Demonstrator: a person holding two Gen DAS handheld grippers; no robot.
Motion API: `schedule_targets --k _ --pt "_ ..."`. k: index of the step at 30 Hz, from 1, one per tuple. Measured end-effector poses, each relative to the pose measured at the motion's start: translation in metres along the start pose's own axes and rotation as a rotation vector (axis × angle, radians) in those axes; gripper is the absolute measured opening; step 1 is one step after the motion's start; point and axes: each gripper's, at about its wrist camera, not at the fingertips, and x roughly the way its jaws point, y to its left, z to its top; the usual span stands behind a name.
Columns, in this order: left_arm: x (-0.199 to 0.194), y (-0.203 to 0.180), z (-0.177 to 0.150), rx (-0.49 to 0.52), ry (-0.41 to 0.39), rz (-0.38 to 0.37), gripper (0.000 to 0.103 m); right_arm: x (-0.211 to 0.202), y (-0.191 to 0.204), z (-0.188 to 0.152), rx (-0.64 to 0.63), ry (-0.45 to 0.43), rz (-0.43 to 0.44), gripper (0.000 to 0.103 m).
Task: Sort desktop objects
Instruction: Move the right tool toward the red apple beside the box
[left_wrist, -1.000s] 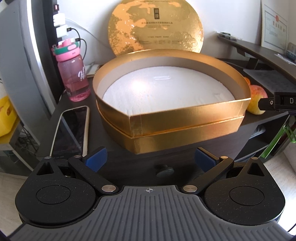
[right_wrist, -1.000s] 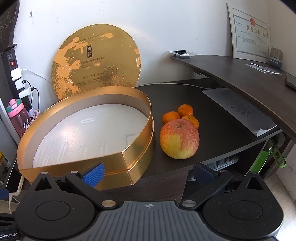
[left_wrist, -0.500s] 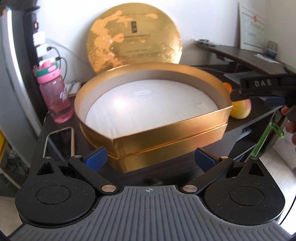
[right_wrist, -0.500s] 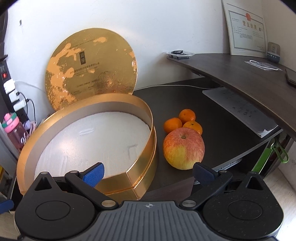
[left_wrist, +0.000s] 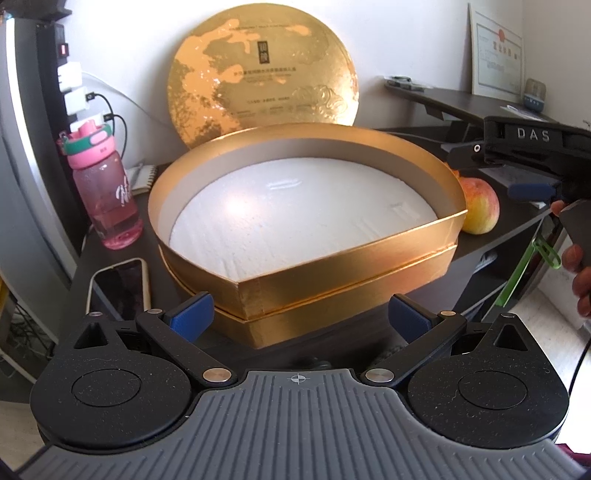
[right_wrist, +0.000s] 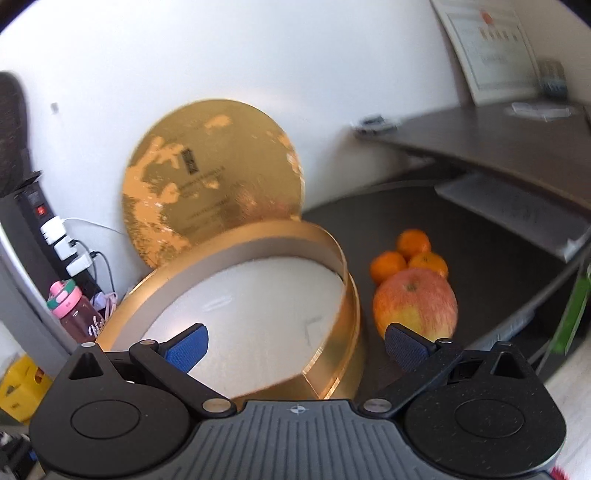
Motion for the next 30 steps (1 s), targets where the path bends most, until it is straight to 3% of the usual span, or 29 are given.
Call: schedule_targets --k 5,8,30 --pt "0.003 0.003 0.004 0.002 -0.005 0.015 0.103 0.008 0.015 0.002 -0.087 0.012 0.014 0.103" --pt "0.005 0.003 0.006 -0.004 -0.001 0.027 0.103 0.02 0.012 0.005 -0.075 0.046 -0.038 0.103" --pt "0.021 -0.012 0.014 -0.003 0.043 0.032 0.103 0.018 -0.015 0.013 -0.096 0.007 -0.055 0.102"
